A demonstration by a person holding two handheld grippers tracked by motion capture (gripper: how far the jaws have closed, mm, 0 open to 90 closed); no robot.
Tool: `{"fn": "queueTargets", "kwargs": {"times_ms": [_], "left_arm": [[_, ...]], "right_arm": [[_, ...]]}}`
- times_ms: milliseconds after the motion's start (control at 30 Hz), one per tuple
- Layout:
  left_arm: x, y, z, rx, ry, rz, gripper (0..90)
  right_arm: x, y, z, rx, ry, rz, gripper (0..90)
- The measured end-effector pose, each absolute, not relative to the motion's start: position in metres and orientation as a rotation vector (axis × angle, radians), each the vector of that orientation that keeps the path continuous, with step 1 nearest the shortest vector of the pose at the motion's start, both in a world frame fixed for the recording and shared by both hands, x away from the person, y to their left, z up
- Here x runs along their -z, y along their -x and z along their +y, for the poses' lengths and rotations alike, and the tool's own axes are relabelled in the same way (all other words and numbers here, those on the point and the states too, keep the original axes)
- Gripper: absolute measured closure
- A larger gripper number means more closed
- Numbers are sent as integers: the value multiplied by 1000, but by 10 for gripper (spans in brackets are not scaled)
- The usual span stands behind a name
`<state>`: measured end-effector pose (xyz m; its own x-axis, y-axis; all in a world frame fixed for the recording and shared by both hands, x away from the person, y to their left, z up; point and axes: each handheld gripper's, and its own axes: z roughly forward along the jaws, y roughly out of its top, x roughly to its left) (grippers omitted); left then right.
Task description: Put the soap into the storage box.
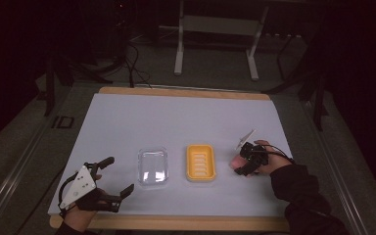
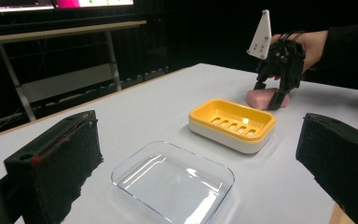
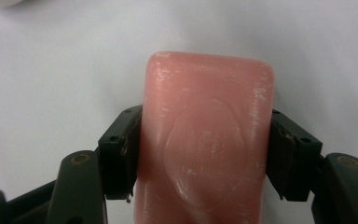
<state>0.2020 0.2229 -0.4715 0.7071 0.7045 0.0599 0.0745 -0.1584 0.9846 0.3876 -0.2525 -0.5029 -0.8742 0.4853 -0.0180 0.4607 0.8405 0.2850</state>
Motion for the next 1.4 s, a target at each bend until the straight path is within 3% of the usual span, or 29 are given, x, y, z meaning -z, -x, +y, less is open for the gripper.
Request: {"fn": "queueTargets", "kwargs": {"times_ms": [867, 1400], "left_arm": [[471, -206, 218, -603, -1656, 618, 2], [469, -212, 209, -603, -1657, 610, 2]], "right_arm": [[488, -373, -235, -225, -1494, 2546, 370], [470, -363, -229, -350, -1768, 2340, 371]]}}
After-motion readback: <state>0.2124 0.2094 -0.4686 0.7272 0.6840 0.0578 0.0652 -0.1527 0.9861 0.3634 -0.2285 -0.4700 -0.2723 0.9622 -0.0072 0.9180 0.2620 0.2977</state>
